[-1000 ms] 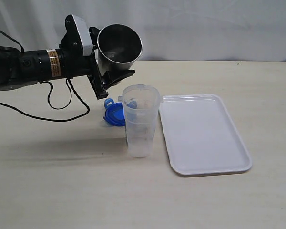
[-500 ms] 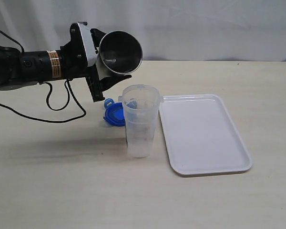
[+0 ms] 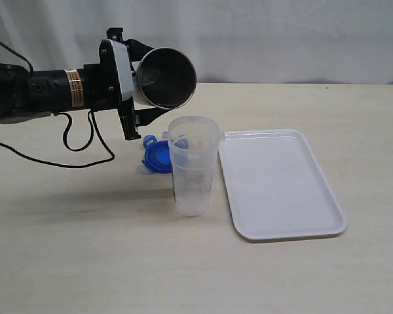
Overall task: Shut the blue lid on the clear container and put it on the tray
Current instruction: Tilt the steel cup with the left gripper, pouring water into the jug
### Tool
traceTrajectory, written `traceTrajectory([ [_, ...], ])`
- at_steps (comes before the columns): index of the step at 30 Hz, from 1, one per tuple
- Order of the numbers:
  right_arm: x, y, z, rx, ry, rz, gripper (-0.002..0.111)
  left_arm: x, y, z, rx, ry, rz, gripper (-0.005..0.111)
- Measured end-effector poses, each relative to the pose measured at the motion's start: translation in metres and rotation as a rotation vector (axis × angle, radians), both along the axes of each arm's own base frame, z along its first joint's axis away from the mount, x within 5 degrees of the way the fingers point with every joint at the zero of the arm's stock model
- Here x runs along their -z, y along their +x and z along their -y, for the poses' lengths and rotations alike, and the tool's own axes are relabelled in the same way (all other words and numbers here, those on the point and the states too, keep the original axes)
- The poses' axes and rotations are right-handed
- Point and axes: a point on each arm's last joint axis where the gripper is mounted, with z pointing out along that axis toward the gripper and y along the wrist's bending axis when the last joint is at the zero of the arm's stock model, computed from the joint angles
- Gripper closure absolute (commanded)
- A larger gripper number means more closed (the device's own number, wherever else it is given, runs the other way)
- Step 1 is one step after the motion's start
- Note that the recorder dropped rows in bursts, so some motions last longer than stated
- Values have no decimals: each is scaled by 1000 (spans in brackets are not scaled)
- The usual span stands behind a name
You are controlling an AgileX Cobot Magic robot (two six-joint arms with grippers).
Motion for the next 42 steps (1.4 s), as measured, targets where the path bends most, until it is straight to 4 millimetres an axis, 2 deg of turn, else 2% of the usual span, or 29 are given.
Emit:
traceTrajectory([
  [19,0,0,0,0,0,0,104,0,0,0,28,67,120,107],
  [34,0,0,0,0,0,0,104,0,0,0,32,81,149,107],
  [42,0,0,0,0,0,0,104,-2,-2,8,40,67,150,107],
])
